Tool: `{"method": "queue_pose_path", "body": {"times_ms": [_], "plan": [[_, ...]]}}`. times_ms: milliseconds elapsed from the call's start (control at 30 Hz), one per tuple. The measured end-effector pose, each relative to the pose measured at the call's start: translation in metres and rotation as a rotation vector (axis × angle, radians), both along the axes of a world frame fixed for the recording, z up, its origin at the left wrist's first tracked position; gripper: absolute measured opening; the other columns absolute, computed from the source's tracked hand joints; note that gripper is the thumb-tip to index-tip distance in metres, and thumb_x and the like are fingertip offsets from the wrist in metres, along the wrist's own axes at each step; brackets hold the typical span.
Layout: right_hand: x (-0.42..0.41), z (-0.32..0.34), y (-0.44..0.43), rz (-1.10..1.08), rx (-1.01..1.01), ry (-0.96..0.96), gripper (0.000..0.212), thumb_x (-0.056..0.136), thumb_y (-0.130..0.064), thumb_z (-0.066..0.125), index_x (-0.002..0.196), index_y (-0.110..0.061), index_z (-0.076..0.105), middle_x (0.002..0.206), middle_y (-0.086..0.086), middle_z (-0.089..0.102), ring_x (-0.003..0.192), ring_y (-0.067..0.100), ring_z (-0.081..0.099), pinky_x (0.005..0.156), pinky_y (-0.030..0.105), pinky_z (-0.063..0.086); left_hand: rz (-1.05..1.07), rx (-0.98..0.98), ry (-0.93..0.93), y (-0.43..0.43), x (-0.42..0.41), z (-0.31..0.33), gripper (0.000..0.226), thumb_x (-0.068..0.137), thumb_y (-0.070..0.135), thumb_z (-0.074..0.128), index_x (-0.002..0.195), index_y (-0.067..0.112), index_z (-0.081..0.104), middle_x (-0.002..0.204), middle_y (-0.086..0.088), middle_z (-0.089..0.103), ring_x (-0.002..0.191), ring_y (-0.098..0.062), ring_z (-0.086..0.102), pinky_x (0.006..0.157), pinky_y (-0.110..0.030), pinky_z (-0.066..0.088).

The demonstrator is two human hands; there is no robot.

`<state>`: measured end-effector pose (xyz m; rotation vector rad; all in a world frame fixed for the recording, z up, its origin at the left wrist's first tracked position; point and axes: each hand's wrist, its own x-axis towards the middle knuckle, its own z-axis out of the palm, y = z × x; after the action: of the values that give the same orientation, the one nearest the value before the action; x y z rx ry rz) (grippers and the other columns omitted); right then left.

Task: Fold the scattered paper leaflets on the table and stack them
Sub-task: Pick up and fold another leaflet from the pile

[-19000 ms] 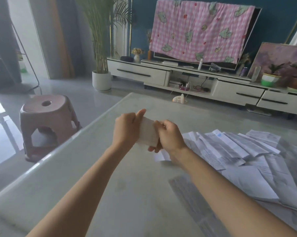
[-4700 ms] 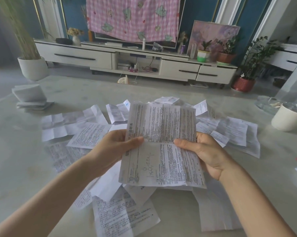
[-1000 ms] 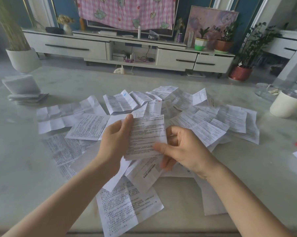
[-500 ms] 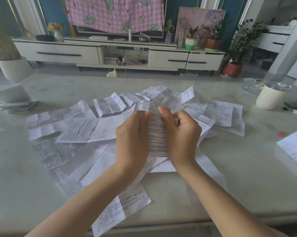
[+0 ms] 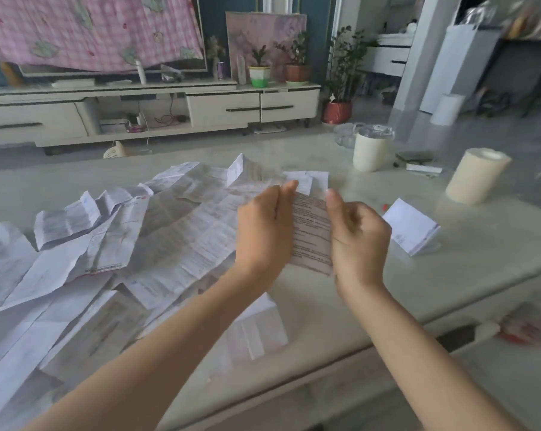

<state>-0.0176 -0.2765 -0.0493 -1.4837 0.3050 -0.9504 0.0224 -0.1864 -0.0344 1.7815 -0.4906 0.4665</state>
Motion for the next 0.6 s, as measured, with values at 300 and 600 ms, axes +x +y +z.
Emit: {"method": "queue_pose_path", "body": {"times_ms": [300, 600], "plan": [[-0.018, -0.017, -0.125, -0.200, -0.251, 0.329, 0.023, 0.080, -0.010, 0.070, 0.064, -0.015, 0.054, 0.064, 0.004, 0.062, 0.064, 0.027, 0.060, 0.061, 0.028, 0.047, -0.261, 0.287, 0.243, -0.117, 0.041, -0.011, 0.045, 0.096, 0.036, 0.047, 0.056, 0.016, 0.040, 0.052, 0.001, 0.043, 0.042, -0.011, 0.041, 0.035, -0.015, 0.027], [-0.007, -0.037, -0.177, -0.415, -0.336, 0.702, 0.015, 0.086, -0.019, 0.057, 0.088, -0.004, 0.054, 0.091, 0.018, 0.064, 0.089, 0.036, 0.060, 0.068, 0.032, 0.040, -0.322, 0.372, 0.349, -0.184, 0.063, -0.041, 0.018, 0.089, 0.027, 0.060, 0.094, 0.010, 0.067, 0.084, -0.001, 0.057, 0.074, -0.019, 0.053, 0.055, -0.021, 0.034]]}}
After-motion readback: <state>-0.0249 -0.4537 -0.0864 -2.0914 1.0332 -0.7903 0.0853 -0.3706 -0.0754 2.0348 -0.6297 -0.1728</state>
